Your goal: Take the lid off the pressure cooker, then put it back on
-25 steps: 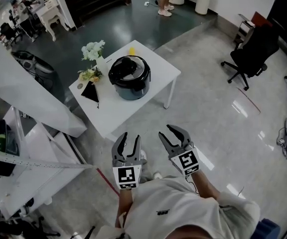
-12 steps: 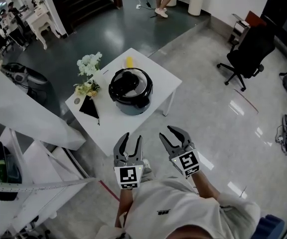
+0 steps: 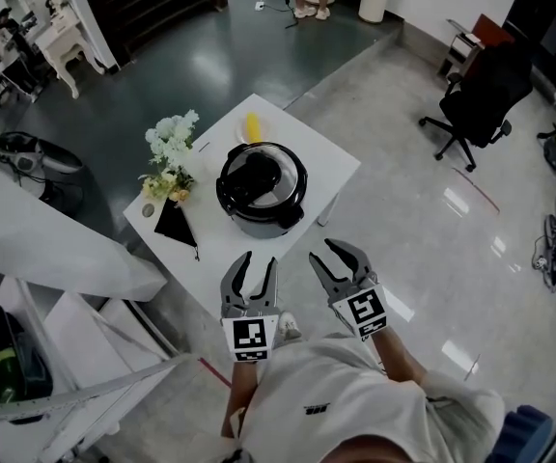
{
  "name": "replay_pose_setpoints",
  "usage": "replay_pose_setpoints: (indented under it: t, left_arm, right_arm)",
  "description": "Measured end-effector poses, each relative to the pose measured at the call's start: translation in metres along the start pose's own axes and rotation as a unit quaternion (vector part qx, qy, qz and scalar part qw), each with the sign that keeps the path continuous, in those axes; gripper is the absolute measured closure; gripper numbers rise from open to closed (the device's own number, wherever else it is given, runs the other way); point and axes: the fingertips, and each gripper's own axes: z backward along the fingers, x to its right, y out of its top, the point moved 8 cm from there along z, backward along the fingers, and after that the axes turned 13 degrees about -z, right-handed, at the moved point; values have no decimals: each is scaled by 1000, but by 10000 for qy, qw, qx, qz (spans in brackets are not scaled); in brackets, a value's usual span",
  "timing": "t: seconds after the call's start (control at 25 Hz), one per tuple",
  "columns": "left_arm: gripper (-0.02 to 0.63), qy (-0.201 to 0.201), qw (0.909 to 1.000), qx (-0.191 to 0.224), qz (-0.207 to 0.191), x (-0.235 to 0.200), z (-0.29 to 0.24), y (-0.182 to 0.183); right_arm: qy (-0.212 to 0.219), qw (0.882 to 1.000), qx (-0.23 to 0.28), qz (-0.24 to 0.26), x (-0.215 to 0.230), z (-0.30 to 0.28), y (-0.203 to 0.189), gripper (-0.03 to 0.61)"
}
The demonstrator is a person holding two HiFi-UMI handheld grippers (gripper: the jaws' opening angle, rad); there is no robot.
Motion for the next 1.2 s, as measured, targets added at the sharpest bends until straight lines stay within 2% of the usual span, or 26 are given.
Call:
replay_pose_setpoints:
  t: [0.32, 0.68, 0.96, 1.2]
  left_arm:
    - [425, -171, 9999, -23, -6, -39, -40, -8]
    - [425, -292, 9995, -31, 63, -57, -84, -12]
    - [425, -198, 9995, -220, 102, -61, -117, -10]
    - [425, 71, 9986, -486, 170, -67, -157, -8]
  right_arm:
    - [-160, 9999, 3, -3, 8, -49, 12, 423]
    - [-248, 9997, -37, 27, 27, -83, 23, 423]
    - [-40, 9999, -146, 44, 55, -112, 28, 423]
    - [405, 9987, -291, 104, 91, -150, 39, 423]
